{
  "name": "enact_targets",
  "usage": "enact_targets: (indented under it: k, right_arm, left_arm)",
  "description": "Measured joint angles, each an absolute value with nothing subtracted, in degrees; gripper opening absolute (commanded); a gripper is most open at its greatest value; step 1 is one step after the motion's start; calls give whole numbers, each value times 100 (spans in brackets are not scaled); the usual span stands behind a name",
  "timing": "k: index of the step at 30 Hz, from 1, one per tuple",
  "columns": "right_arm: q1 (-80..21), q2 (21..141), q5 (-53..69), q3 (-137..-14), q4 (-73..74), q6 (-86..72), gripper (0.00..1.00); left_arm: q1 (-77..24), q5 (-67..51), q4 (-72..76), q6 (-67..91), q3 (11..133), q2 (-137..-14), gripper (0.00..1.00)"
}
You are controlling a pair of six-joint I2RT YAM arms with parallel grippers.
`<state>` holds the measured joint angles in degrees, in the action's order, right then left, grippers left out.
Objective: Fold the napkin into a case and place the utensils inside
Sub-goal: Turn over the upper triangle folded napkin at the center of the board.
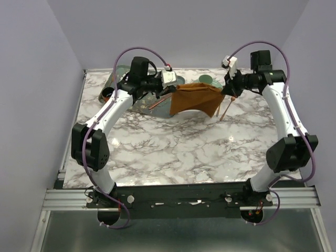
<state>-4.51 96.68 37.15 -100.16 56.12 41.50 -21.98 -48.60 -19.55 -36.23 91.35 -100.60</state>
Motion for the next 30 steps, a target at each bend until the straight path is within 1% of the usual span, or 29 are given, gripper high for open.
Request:
enact_targets:
  k: [5,8,9,11,14,17,21,25,29,30]
  right_arm:
    - [-528,8589,3645,-8766,4571,4550,1]
    - [-731,8014,3503,-7428,4084,5011,1]
    - [-792,7911,3444,-7054,3968,5155,1]
    - [-926,7723,3343,-6208,3861,5478,1]
    - [-1107,7424,3269,-5275,3835,5874,1]
    - [-1352,6956,3181,-4727,3771,6200,1]
    - [-1879,6438,2987,-4237,3697,6493,1]
    - [-2373,6366,2746,-3887,3688,6661,1]
    - [-2528,6366,2606,-3765,3695,6764,1]
    - [-2578,6364,2585,-3745,3693,6803,7]
  left_arm:
    - [-2241,-5100,-1514,-4486,8001,-9594,0]
    - [-2311,-5144,-1577,-4934,7363,-9443,0]
    - [-2381,-5151,-1640,-5221,6976,-9349,0]
    - [-2493,-5159,-1809,-5568,6508,-9214,0]
    - [-2792,-5177,-2045,-6093,5701,-8892,0]
    - [-3199,-5186,-2244,-6517,5043,-8488,0]
    - [-3452,-5113,-2359,-6836,4646,-8254,0]
    - [-3730,-4923,-2543,-7201,4469,-8230,0]
    - [-3918,-4766,-2814,-7629,4421,-8180,0]
    - [-3966,-4718,-2886,-7756,4412,-8158,0]
